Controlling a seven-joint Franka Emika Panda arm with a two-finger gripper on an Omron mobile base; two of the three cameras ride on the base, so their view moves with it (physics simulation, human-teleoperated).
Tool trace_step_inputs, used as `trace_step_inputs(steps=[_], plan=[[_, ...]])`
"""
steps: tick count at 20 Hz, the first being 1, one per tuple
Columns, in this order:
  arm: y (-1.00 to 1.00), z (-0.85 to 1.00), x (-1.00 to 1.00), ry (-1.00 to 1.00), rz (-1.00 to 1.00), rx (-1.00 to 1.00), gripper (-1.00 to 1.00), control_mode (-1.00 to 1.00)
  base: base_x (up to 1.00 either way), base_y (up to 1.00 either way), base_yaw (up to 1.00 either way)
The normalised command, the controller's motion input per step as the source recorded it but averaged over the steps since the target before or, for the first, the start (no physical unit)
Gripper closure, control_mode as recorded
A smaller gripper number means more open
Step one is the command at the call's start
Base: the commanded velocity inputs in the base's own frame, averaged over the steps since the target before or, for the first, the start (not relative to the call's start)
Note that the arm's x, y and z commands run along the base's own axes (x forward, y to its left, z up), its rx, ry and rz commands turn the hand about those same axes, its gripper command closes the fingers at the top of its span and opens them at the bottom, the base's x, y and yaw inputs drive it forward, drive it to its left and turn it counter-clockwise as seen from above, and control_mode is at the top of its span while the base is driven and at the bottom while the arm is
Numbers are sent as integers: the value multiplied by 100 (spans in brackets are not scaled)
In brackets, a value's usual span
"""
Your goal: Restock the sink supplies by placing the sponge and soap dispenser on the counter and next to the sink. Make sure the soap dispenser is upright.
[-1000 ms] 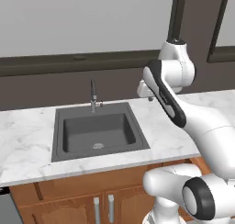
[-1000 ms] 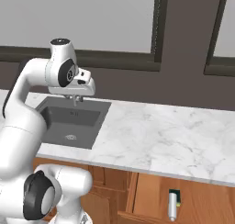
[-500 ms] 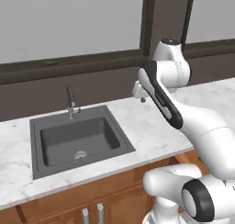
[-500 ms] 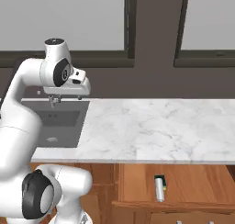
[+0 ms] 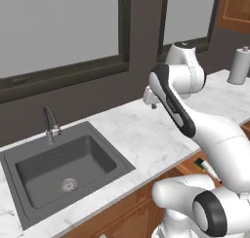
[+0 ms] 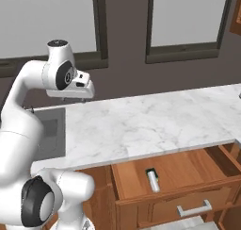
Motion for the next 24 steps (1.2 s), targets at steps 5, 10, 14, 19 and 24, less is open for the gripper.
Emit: trace_step_inputs(steps=[5, 10, 14, 19, 24], plan=[[0, 0, 0, 0, 0, 0, -100, 100, 27, 16, -7], [0, 0, 0, 0, 0, 0, -100, 100, 20, 1, 0], [0, 0, 0, 0, 0, 0, -100, 100, 0, 0, 0], [-1, -10, 0, -3, 0, 0, -100, -100, 0, 0, 0], [-28, -30, -5, 0, -4, 0, -100, -100, 0, 0, 0]])
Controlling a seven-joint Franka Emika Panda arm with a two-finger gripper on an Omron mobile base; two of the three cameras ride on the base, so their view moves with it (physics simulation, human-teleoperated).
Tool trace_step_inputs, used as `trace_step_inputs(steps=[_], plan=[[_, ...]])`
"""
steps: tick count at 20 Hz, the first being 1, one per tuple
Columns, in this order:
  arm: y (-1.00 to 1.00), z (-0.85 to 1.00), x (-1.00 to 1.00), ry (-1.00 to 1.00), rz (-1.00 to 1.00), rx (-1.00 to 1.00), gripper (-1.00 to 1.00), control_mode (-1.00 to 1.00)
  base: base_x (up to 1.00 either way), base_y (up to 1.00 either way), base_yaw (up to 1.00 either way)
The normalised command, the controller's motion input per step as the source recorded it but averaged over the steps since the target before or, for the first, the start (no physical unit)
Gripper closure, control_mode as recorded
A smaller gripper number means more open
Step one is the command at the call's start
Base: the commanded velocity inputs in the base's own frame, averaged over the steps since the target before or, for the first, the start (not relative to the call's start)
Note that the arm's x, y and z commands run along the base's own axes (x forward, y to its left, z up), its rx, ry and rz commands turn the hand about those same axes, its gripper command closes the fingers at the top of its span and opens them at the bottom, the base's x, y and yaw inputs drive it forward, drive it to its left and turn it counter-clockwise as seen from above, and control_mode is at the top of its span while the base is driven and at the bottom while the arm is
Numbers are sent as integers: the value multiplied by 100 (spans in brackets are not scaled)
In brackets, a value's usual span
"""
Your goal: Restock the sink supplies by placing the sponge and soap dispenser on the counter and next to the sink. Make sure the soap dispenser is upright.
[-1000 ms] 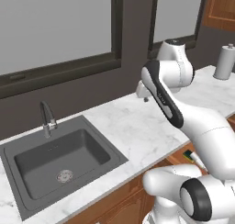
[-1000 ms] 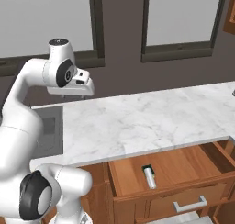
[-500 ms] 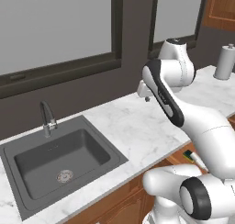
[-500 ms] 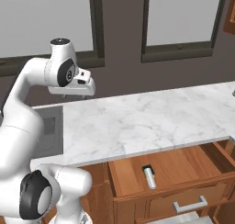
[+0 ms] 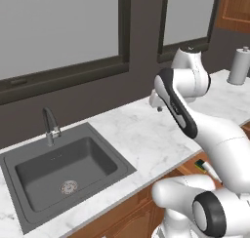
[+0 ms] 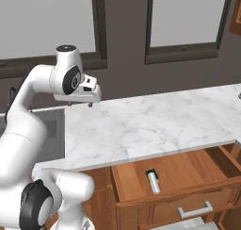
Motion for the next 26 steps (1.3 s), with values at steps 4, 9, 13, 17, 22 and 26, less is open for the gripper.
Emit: trace_step_inputs(steps=[4, 9, 13, 17, 22, 26], plan=[[-28, -13, 0, 0, 0, 1, -100, -100, 0, 0, 0], [-78, -52, -4, 0, 0, 7, -100, -100, 0, 0, 0], [-100, -80, -13, 7, 0, 14, -100, -100, 0, 0, 0], [-82, -89, -13, 22, 0, 4, -100, -100, 0, 0, 0], [-69, -93, -41, 15, -1, 8, -100, -100, 0, 0, 0], [-62, -76, -76, 5, -3, 12, -100, -100, 0, 0, 0]])
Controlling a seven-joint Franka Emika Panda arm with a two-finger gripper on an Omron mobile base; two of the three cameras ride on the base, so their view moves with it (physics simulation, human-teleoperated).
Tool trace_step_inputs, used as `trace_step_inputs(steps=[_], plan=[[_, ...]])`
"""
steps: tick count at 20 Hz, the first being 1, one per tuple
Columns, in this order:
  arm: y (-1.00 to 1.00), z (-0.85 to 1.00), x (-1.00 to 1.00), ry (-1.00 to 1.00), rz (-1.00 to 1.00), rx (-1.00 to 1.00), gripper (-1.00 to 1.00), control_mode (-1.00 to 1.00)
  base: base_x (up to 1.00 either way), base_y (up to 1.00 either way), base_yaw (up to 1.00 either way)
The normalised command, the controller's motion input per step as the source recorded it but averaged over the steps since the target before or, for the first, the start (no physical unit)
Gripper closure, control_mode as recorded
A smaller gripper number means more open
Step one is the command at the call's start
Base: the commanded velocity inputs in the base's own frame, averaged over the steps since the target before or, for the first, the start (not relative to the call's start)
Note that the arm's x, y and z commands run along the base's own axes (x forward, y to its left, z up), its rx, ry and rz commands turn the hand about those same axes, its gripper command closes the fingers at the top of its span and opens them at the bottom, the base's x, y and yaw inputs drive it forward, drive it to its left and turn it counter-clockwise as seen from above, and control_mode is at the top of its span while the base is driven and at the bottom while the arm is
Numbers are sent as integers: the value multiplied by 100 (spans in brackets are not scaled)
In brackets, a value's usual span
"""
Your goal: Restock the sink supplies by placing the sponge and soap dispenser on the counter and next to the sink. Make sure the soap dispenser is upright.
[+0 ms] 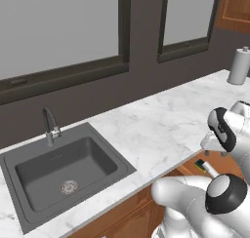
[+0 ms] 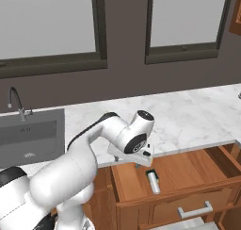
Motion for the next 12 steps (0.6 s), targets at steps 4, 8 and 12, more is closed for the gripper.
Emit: trace_step_inputs(steps=[4, 8, 12], plan=[[-50, -73, -22, 8, -5, 5, -100, -100, 0, 0, 0], [-28, -26, 29, 0, -2, 1, -100, -100, 0, 0, 0], [-26, -31, 17, 1, 0, 0, -100, -100, 0, 0, 0]])
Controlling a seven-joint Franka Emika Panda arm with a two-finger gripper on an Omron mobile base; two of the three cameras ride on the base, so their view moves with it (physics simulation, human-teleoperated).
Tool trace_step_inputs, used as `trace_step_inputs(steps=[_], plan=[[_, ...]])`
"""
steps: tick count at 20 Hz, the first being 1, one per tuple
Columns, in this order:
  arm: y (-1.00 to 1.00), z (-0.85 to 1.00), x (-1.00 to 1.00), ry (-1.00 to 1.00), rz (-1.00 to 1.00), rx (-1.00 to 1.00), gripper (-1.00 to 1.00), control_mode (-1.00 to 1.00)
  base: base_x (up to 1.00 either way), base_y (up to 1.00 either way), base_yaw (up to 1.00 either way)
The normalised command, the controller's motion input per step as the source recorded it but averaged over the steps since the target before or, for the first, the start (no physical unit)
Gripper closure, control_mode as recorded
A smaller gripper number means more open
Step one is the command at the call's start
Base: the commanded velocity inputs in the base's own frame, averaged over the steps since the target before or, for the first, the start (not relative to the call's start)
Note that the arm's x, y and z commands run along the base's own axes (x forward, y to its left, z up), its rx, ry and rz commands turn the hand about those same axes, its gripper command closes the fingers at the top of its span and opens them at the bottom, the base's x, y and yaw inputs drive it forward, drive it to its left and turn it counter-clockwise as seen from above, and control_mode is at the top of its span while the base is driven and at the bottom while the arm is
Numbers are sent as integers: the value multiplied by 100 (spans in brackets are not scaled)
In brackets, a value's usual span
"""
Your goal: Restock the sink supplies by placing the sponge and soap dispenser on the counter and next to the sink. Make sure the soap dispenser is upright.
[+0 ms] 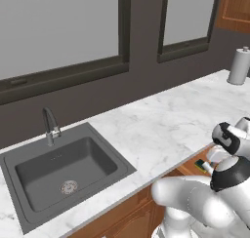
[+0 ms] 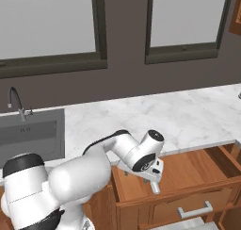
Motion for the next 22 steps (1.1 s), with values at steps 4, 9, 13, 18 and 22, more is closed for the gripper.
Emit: trace_step_inputs(steps=[4, 9, 13, 18, 22], plan=[[-30, -43, 4, 0, 0, 0, -100, -100, 0, 0, 0], [-12, -52, 6, 1, 0, 1, -100, -100, 0, 0, 0], [-2, -39, 2, 2, 0, 1, -100, -100, 0, 0, 0], [0, -21, -24, 7, 0, 0, -100, -100, 0, 0, 0], [-4, -42, -58, 10, -1, 0, -100, -100, 0, 0, 0]])
